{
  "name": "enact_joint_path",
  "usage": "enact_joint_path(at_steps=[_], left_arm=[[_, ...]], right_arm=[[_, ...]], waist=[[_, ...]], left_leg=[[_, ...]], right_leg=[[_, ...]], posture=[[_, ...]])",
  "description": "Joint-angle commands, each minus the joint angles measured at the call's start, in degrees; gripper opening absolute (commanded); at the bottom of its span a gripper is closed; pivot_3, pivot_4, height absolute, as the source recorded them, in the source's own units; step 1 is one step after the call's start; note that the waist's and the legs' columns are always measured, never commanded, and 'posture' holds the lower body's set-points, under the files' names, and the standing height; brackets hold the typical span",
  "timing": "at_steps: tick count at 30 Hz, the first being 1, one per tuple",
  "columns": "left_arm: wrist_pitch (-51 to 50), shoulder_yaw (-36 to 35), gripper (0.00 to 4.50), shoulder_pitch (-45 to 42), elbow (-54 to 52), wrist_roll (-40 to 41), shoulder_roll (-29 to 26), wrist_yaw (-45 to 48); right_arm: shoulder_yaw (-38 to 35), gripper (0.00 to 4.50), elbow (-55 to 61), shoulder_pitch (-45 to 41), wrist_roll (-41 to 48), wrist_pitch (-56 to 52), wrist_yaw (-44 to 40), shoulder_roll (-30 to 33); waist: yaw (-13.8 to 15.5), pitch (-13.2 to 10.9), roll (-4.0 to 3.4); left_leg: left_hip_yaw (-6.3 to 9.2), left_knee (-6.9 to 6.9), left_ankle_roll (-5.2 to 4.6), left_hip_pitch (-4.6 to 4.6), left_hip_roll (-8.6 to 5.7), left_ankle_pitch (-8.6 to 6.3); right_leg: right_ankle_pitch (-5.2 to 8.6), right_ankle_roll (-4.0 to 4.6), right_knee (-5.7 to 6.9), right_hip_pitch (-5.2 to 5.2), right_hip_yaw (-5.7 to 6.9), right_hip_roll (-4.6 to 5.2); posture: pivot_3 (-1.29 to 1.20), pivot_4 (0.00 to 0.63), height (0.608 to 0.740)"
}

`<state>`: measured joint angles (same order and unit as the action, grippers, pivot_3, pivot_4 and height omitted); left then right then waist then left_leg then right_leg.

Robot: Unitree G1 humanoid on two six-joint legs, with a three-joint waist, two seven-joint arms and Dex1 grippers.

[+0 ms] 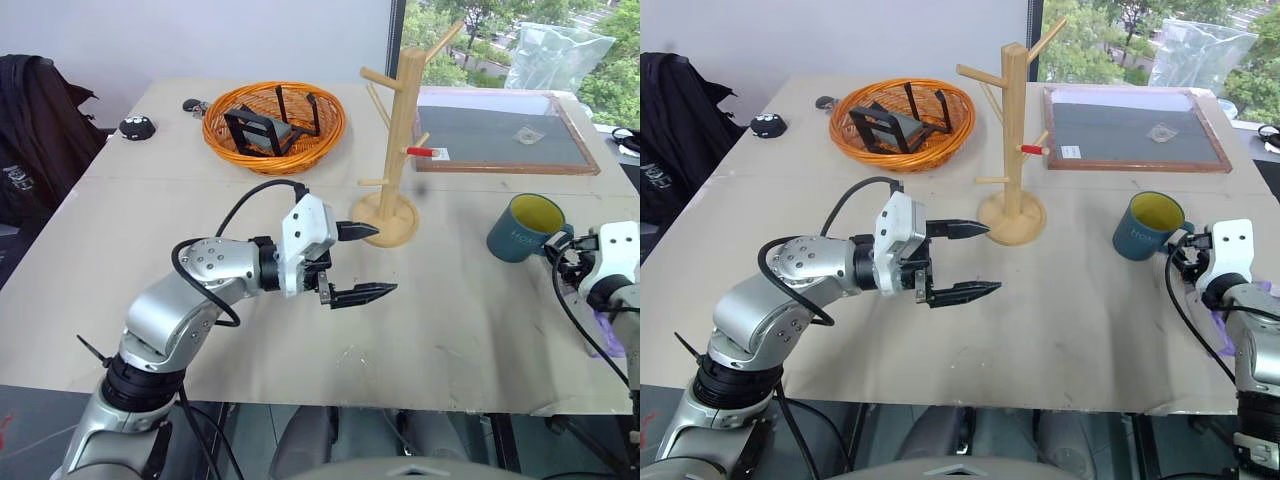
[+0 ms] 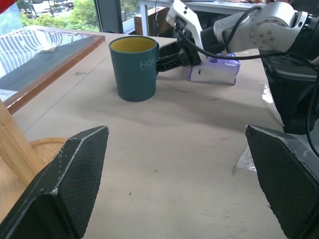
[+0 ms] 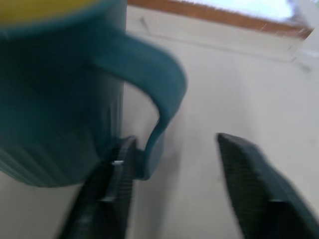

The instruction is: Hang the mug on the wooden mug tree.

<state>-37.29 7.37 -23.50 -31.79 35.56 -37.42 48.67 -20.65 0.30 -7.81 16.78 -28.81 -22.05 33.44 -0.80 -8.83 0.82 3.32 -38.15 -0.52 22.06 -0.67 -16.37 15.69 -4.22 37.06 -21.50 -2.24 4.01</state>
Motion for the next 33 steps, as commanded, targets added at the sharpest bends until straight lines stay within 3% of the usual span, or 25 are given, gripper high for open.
enact_joint_path(at_steps=[1, 2, 12, 20, 23, 26, 33], left_arm=[[0.18, -1.21, 4.5, 0.15, -2.7, 0.28, -0.28, -0.53], [0.2, -1.27, 4.5, 0.2, -2.74, 0.28, -0.33, -0.61], [0.56, -2.44, 4.5, 1.19, -2.19, 0.25, -0.21, -1.69], [0.28, -7.22, 4.5, 2.69, -1.2, 3.64, 4.35, -6.86], [1.53, -10.05, 4.5, 5.53, -2.65, 4.8, 7.74, -11.19], [3.32, -11.22, 4.5, 8.44, -4.68, 4.36, 9.02, -12.43], [6.36, -12.57, 4.5, 13.04, -7.77, 3.86, 11.26, -15.93]], right_arm=[[-0.34, 0.4, -0.65, -1.73, 0.03, 1.44, -0.36, 0.32], [-0.21, 0.06, -1.21, -2.04, 0.05, 1.6, -0.52, 0.23], [0.04, 0.06, -1.42, -4.05, 2.01, 3.86, -5.12, 0.89], [4.23, 0.06, 7.99, -9.05, 8.7, -3.49, -22.44, 13.98], [10.09, 0.06, 8.03, -20.99, 9.47, -10.87, -29.05, 22.62], [15.08, 0.06, 8.27, -29.11, 11.47, -16.36, -34.86, 26.69], [27.87, 0.06, 5.32, -45.86, 8.18, -18.43, -43.48, 26.39]], waist=[[0.0, 0.0, 0.0], [0.02, 0.0, 0.0], [-0.04, 0.0, 0.0], [-0.06, -0.01, -0.01], [-0.2, -0.16, -0.19], [-0.14, -0.19, -0.19], [0.09, -0.17, -0.15]], left_leg=[[-0.01, 0.0, 0.0, 0.0, 0.0, 0.0], [0.0, -0.01, 0.0, -0.01, 0.0, 0.0], [-0.01, -0.01, 0.08, -0.01, 0.0, 0.05], [-0.03, -0.1, -0.04, 0.01, 0.01, -0.02], [0.06, -0.08, -0.04, 0.03, 0.05, -0.03], [-0.07, -0.13, -0.04, 0.06, 0.04, -0.03], [0.14, -0.18, 0.17, 0.54, 0.14, 0.09]], right_leg=[[0.0, 0.0, 0.0, 0.0, -0.01, 0.0], [0.0, 0.0, 0.01, 0.0, 0.0, 0.0], [0.0, 0.0, 0.01, 0.0, -0.01, -0.01], [-0.02, -0.03, 0.02, -0.02, -0.05, 0.02], [-0.02, -0.03, -0.02, 0.01, 0.07, 0.0], [-0.06, -0.08, -0.03, -0.07, -0.09, 0.07], [-0.06, -0.08, -0.24, -0.32, 0.17, 0.11]], posture=[[0.0, 0.15, 0.737], [0.0, 0.15, 0.737], [0.0, 0.15, 0.737], [0.0, 0.15, 0.737], [0.0, 0.15, 0.737], [0.0, 0.15, 0.737], [0.0, 0.15, 0.737]])
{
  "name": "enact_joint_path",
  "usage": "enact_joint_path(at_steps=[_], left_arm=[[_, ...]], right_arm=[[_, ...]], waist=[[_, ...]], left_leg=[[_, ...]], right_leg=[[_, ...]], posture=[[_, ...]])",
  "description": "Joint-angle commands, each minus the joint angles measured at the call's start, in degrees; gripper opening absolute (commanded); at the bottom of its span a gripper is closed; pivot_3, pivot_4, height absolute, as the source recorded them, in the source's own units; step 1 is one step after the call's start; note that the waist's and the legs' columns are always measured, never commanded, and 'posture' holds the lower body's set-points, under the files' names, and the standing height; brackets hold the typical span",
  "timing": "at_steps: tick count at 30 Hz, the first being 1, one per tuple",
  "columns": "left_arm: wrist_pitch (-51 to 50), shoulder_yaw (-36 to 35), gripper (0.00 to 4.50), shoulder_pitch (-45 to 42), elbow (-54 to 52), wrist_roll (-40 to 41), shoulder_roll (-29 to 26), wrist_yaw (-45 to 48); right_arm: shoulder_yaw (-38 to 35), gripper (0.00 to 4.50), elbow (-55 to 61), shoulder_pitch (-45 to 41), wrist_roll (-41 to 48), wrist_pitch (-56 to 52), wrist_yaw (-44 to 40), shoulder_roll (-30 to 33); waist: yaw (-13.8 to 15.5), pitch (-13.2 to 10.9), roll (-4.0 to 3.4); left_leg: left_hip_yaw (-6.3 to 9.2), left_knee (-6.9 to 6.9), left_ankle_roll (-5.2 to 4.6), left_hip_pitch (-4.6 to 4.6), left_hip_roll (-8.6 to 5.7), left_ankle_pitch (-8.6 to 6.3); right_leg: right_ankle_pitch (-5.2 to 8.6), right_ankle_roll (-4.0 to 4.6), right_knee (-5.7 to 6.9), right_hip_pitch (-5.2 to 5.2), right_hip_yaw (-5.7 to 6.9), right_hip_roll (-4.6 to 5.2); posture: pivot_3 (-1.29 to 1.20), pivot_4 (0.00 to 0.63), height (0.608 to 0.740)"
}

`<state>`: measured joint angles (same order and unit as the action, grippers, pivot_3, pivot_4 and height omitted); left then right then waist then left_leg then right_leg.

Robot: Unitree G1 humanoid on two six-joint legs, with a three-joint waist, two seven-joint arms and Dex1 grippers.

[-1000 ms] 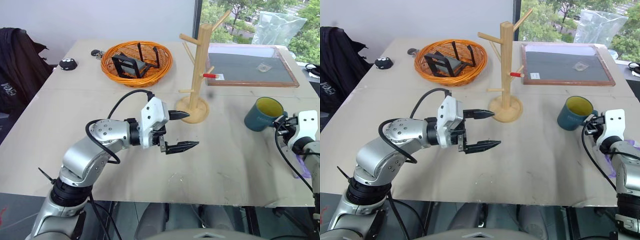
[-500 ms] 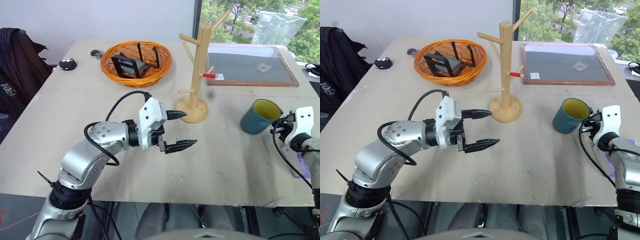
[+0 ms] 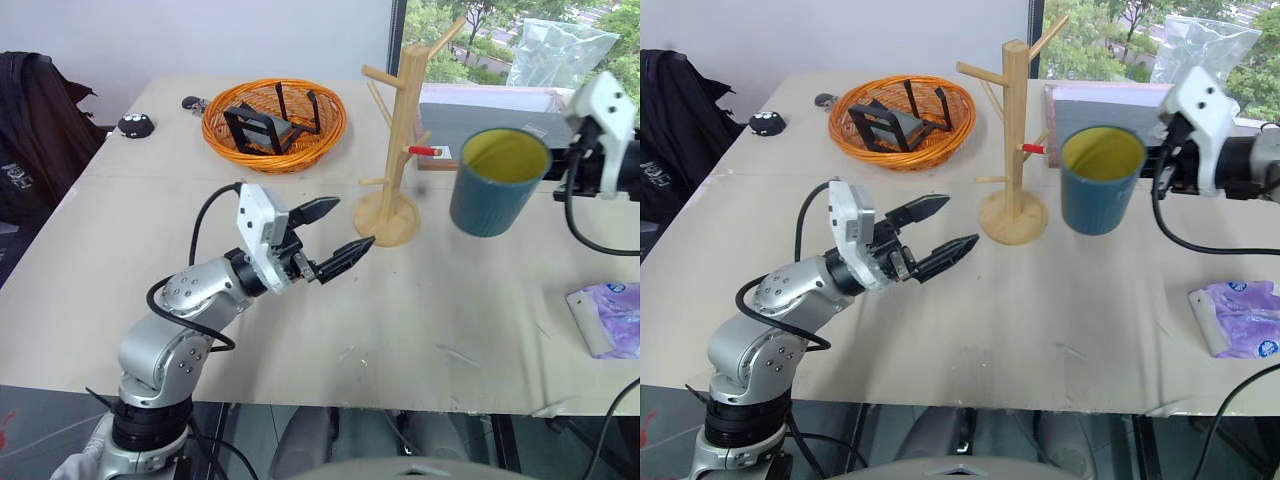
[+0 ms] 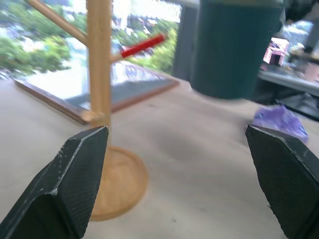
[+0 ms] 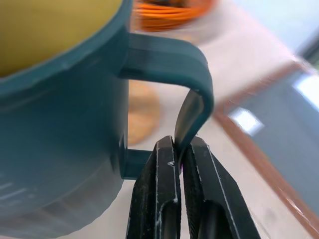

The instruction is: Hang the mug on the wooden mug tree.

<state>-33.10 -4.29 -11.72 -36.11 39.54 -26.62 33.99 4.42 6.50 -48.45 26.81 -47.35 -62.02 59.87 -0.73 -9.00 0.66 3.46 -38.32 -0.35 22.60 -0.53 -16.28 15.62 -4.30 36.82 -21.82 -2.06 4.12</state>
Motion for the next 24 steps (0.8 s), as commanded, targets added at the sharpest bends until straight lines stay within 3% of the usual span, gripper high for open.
enact_joint_path(at_steps=[1, 9, 24], left_arm=[[2.37, -0.75, 4.5, 1.54, -3.71, -0.27, 0.61, -1.68], [3.9, -0.52, 4.5, 3.59, -5.13, -0.77, 1.25, -4.4], [5.58, -0.82, 4.5, 6.12, -6.35, -0.78, 0.85, -5.42]], right_arm=[[4.1, 0.06, -1.5, -6.74, -2.27, -0.02, -4.34, -0.52], [10.44, 0.06, -5.92, -14.24, -6.93, -1.94, -5.49, -5.85], [12.66, 0.06, -9.66, -19.92, -10.69, -5.37, -4.89, -12.49]], waist=[[0.16, 0.0, 0.0], [0.09, -0.01, 0.01], [0.11, -0.01, 0.01]], left_leg=[[0.0, 0.0, -0.01, 0.01, -0.01, -0.01], [0.16, 0.01, 0.01, 0.1, -0.15, 0.0], [0.18, 0.01, 0.01, 0.12, -0.19, 0.0]], right_leg=[[0.0, 0.0, -0.01, 0.0, 0.0, 0.01], [0.0, 0.01, -0.03, -0.02, 0.18, 0.02], [0.0, 0.01, 0.0, -0.05, 0.21, 0.03]], posture=[[0.0, 0.15, 0.737], [0.0, 0.15, 0.737], [0.0, 0.15, 0.737]])
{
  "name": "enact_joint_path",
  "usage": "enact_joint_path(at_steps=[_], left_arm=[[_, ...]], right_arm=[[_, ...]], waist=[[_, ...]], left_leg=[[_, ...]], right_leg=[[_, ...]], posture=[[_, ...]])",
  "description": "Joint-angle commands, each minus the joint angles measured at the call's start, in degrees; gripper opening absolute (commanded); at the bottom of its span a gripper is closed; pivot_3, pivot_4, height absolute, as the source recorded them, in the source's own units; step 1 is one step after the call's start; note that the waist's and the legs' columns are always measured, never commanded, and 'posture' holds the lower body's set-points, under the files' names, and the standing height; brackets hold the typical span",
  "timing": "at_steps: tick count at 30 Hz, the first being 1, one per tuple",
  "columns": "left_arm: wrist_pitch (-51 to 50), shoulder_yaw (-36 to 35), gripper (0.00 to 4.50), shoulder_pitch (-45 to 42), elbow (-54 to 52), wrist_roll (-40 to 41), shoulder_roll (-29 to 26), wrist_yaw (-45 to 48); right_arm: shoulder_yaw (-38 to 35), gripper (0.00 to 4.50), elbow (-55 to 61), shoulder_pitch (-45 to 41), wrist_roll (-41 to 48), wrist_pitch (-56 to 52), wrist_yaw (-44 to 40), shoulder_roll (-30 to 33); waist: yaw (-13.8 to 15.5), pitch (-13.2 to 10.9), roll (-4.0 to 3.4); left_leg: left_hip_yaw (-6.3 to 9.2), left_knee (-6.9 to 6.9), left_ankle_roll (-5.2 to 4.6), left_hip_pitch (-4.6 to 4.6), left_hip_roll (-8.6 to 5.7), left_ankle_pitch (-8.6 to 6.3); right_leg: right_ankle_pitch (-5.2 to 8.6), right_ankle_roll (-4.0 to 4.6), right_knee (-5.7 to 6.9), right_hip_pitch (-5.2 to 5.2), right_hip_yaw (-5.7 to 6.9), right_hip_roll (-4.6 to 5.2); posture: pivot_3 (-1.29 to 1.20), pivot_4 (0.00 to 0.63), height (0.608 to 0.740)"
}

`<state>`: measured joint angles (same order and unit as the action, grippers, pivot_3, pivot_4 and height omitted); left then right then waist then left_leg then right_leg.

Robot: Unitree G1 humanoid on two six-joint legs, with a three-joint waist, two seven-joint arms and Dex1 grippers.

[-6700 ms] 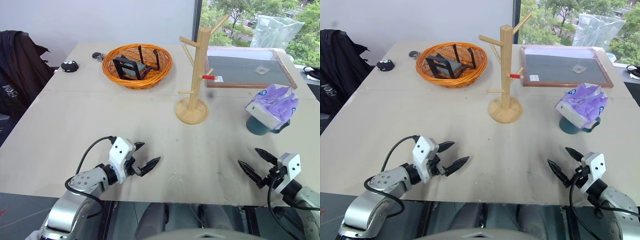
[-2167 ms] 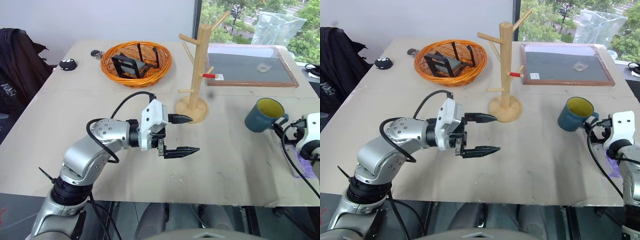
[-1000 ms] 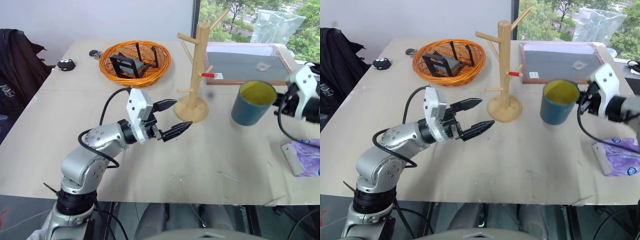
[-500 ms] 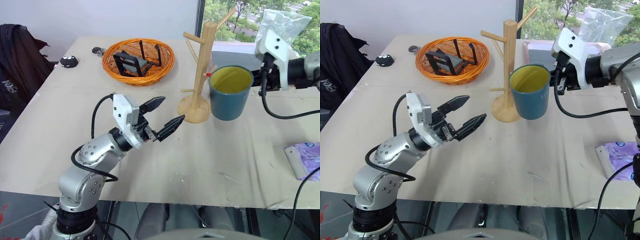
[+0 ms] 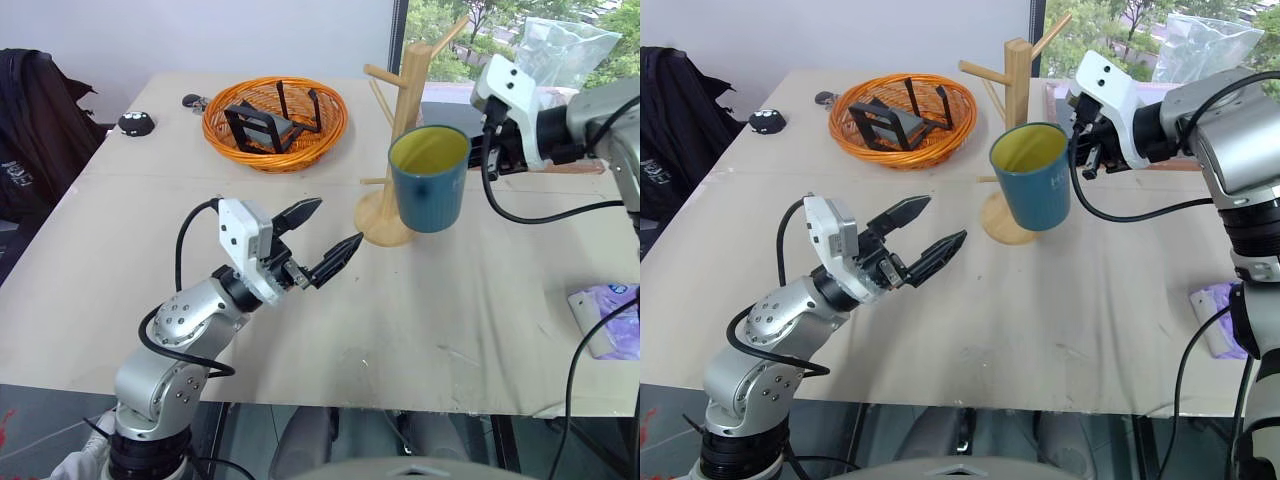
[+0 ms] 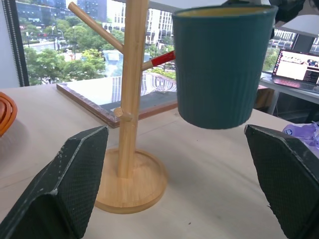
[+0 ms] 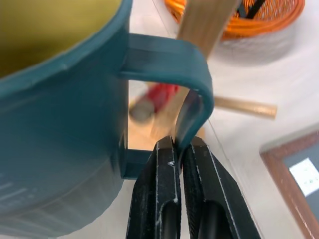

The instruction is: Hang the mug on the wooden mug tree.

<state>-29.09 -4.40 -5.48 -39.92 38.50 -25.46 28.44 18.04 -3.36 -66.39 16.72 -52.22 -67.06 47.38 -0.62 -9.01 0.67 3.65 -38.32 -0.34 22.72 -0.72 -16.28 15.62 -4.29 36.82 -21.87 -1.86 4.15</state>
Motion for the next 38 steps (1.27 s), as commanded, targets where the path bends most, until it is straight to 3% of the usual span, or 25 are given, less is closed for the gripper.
enact_joint_path(at_steps=[1, 3, 6, 9, 14, 19, 22, 25, 28, 31, 34, 38], left_arm=[[1.65, -0.66, 4.5, -0.17, -2.46, 0.22, -0.39, 0.24], [1.84, -0.52, 4.5, -0.26, -2.3, 0.1, -0.59, 0.54], [2.36, -0.21, 4.5, -0.28, -1.99, -0.17, -0.92, 1.23], [2.61, -0.17, 4.5, -0.26, -1.72, -0.22, -1.24, 1.76], [2.85, -0.4, 4.5, -0.09, -1.47, -0.01, -1.53, 2.26], [2.14, -0.99, 4.5, 1.19, -1.81, -0.5, -2.67, 1.93], [1.49, -1.46, 4.5, 3.21, -1.6, -1.68, -4.01, 1.07], [1.64, -1.12, 4.5, 6.97, -0.59, -5.41, -6.06, 0.87], [2.38, -1.42, 4.5, 10.71, 0.54, -7.25, -6.99, 1.53], [4.28, -2.08, 4.5, 14.88, 2.63, -9.39, -8.13, 3.61], [6.17, -2.69, 4.5, 18.27, 4.77, -11.1, -9.27, 5.83], [7.43, -3.06, 4.5, 20.33, 6.14, -11.5, -9.98, 8.23]], right_arm=[[-1.02, 0.06, 0.04, -2.04, -0.82, -0.64, 0.31, -0.25], [-1.1, 0.06, -0.13, -2.08, -1.17, -0.8, 0.46, -0.57], [-1.54, 0.82, -0.17, -2.19, -1.37, -1.35, 1.02, -1.11], [-2.08, 2.04, -0.15, -2.33, -1.38, -1.66, 1.54, -1.25], [-3.97, 4.47, -0.05, -2.3, -0.66, -1.88, 2.04, -0.7], [-12.07, 4.47, 2.93, 2.51, 5.07, -4.2, 0.21, 3.5], [-19.28, 4.47, 7.71, 10.93, 9.75, -3.64, -1.21, 6.42], [-30.89, 4.47, 14.32, 24.8, 15.68, -1.18, -1.84, 5.57], [-39.17, 4.47, 21.1, 37.58, 19.77, -1.98, 2.0, 2.41], [-44.52, 4.47, 28.59, 55.9, 17.93, 4.96, 9.1, -7.1], [-44.21, 4.47, 31.72, 69.81, 13.46, 18.14, 12.64, -16.72], [-40.75, 4.47, 29.47, 78.61, 8.24, 32.34, 14.97, -24.58]], waist=[[0.01, 0.0, 0.0], [0.0, 0.0, 0.0], [-0.07, 0.0, 0.0], [-0.1, 0.0, 0.0], [-0.1, 0.0, 0.0], [0.35, 0.0, 0.0], [0.66, 0.01, 0.02], [0.63, 0.07, 0.1], [0.61, 0.02, -0.01], [0.65, 0.29, 0.29], [0.98, 0.32, 0.22], [0.86, 0.32, 0.04]], left_leg=[[0.0, 0.0, 0.0, 0.0, 0.0, 0.0], [0.01, 0.01, 0.0, 0.01, -0.01, 0.0], [0.0, 0.01, 0.0, 0.01, -0.01, 0.0], [0.0, 0.01, 0.0, 0.01, -0.01, 0.0], [0.0, 0.01, 0.0, 0.01, -0.01, 0.0], [0.04, 0.01, 0.0, 0.07, -0.01, 0.0], [0.09, 0.02, -0.03, 0.1, -0.01, -0.03], [0.05, 0.03, -0.06, 0.1, -0.02, -0.05], [0.08, 0.05, -0.14, 0.08, 0.01, -0.09], [0.03, -0.03, -0.31, -0.01, -0.01, -0.17], [0.16, 0.08, -0.29, -0.18, 0.07, -0.17], [0.01, 0.01, -0.3, -0.39, 0.01, -0.18]], right_leg=[[0.0, 0.0, 0.0, 0.0, 0.0, 0.0], [0.0, 0.0, 0.0, 0.0, 0.01, 0.0], [0.0, 0.0, 0.0, -0.01, 0.01, 0.0], [0.0, 0.0, 0.02, -0.02, 0.01, 0.0], [0.0, 0.0, 0.01, -0.03, 0.01, 0.0], [0.0, 0.0, 0.0, -0.04, 0.05, 0.01], [0.0, 0.01, -0.02, -0.02, 0.12, 0.07], [0.0, 0.01, -0.03, -0.01, 0.11, 0.08], [0.01, 0.02, 0.01, 0.04, 0.15, 0.05], [0.0, 0.0, 0.12, 0.05, 0.08, 0.04], [0.02, 0.03, 0.11, 0.22, 0.24, -0.08], [0.01, 0.01, 0.22, 0.33, 0.05, -0.03]], posture=[[0.0, 0.15, 0.737], [0.0, 0.15, 0.737], [0.0, 0.15, 0.737], [0.0, 0.15, 0.737], [0.0, 0.15, 0.737], [0.0, 0.15, 0.737], [0.0, 0.15, 0.737], [0.0, 0.15, 0.737], [0.0, 0.15, 0.737], [0.0, 0.15, 0.737], [0.0, 0.15, 0.737], [0.0, 0.15, 0.737]])
